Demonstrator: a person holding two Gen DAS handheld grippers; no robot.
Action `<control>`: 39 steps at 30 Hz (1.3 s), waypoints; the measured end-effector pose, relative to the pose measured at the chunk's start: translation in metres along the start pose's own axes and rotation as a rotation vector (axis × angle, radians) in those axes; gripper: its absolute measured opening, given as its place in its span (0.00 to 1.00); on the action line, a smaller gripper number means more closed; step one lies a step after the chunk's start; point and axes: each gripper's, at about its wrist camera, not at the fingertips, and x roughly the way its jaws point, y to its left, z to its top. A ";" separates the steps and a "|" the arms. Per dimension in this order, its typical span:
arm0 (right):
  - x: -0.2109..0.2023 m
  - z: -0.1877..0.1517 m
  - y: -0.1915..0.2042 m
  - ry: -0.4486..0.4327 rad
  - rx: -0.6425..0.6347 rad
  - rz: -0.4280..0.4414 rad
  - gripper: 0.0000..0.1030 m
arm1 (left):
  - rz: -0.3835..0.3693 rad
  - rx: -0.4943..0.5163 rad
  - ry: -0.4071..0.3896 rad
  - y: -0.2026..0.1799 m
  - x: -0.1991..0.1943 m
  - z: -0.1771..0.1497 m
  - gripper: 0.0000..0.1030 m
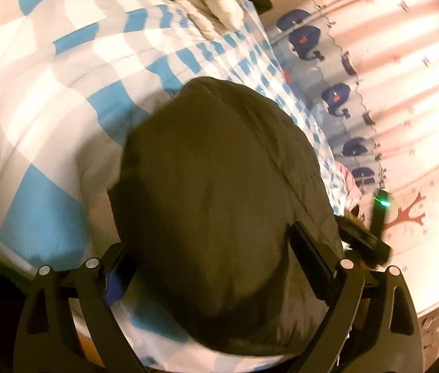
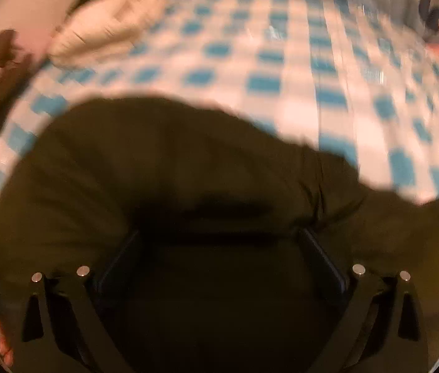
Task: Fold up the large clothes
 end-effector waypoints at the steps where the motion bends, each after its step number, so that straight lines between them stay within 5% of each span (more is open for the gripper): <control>1: -0.007 0.002 0.009 -0.032 -0.024 -0.005 0.94 | 0.002 0.002 0.005 0.000 0.003 0.001 0.85; 5: -0.012 0.046 0.066 -0.119 -0.118 0.061 0.94 | 0.006 0.020 0.013 -0.008 0.015 0.002 0.85; 10: 0.079 0.050 0.103 0.093 -0.188 0.039 0.94 | 0.021 0.052 -0.009 -0.017 0.019 0.004 0.85; 15: 0.022 0.040 0.081 -0.004 -0.131 0.125 0.94 | 0.053 0.083 0.005 -0.023 0.025 0.004 0.85; 21: -0.067 -0.026 0.023 -0.157 -0.060 0.019 0.94 | 0.053 0.079 0.001 -0.022 0.024 0.003 0.85; 26: -0.028 -0.081 -0.013 -0.038 -0.021 -0.038 0.94 | 0.038 0.086 -0.005 -0.027 0.027 0.001 0.85; 32: -0.065 -0.090 -0.011 -0.150 0.021 0.014 0.94 | 0.019 0.139 -0.017 -0.036 0.022 0.000 0.56; 39: -0.058 -0.107 -0.006 -0.140 0.005 0.009 0.94 | 0.030 0.182 -0.029 -0.046 0.019 -0.003 0.47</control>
